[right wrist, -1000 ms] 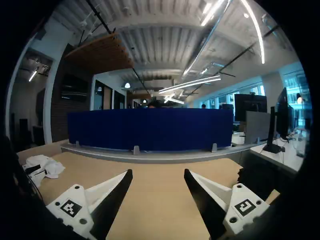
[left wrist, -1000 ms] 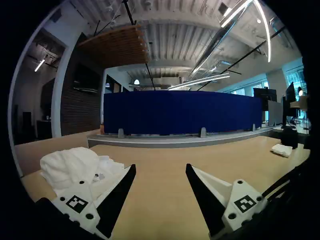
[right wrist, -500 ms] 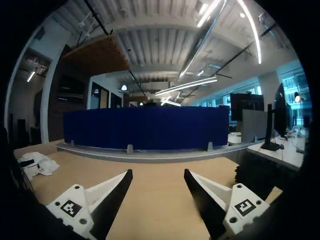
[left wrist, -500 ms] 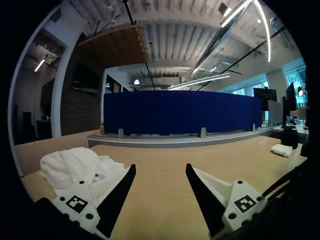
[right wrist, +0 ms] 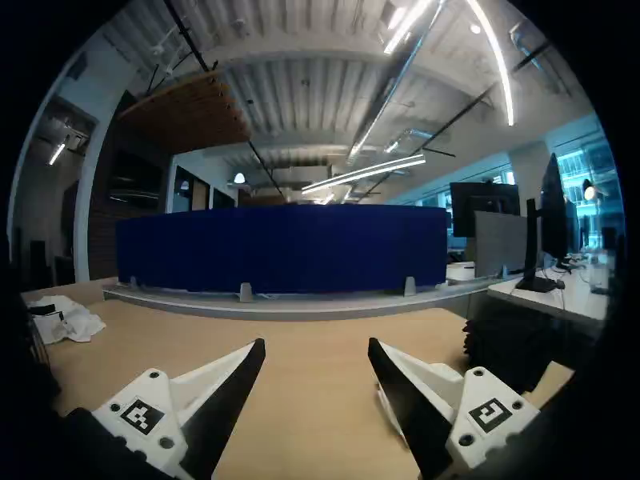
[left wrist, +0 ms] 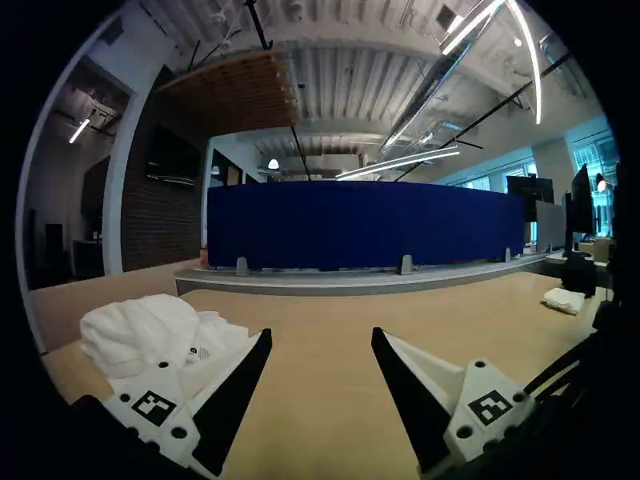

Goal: Fold towel

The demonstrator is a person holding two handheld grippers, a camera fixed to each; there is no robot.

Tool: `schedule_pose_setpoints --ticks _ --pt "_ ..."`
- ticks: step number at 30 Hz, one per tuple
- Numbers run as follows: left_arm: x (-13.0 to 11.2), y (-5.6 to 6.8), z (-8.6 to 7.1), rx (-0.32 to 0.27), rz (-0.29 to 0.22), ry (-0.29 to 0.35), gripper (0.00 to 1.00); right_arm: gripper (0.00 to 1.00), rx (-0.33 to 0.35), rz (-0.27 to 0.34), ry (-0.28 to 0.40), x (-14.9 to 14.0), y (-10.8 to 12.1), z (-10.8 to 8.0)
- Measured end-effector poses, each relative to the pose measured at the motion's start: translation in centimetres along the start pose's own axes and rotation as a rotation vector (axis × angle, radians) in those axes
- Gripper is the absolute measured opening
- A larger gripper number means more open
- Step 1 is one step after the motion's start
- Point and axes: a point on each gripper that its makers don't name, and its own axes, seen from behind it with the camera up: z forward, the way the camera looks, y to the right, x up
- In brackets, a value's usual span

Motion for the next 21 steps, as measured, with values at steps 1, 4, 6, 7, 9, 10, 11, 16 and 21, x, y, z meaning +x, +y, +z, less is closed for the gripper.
schedule_pose_setpoints --ticks 1,4,6,7,9,10,11,16,21 --pt "0.0 0.0 0.0 0.0 0.0 0.0 0.92 1.0 -0.001 0.001 0.0 -0.2 0.1 0.1" --pt "0.0 0.0 0.0 0.0 0.0 0.0 0.92 1.0 -0.003 0.003 0.0 -0.9 0.4 0.2" --pt "0.0 0.0 -0.1 0.0 0.0 0.0 0.92 1.0 -0.006 0.003 -0.001 -1.2 0.6 0.3" --pt "0.0 0.0 -0.1 0.0 0.0 0.0 0.92 1.0 -0.007 0.002 -0.002 -1.4 0.7 0.3" --pt "0.0 0.0 -0.1 0.0 0.0 0.0 0.92 1.0 -0.008 0.001 -0.004 -1.7 0.9 0.4" --pt "0.0 0.0 -0.1 0.0 0.0 0.0 0.92 1.0 -0.008 0.003 -0.006 -1.9 1.0 0.4" --pt "0.0 0.0 -0.1 0.0 0.0 0.0 0.92 1.0 -0.007 0.004 -0.009 -2.1 1.1 0.4" --pt "0.0 0.0 0.0 0.0 0.0 0.0 0.92 1.0 0.006 0.019 -0.026 -3.2 0.9 0.3" --pt "0.0 -0.1 -0.1 0.0 0.0 0.0 0.92 1.0 0.019 0.017 -0.024 -3.8 0.7 0.0"
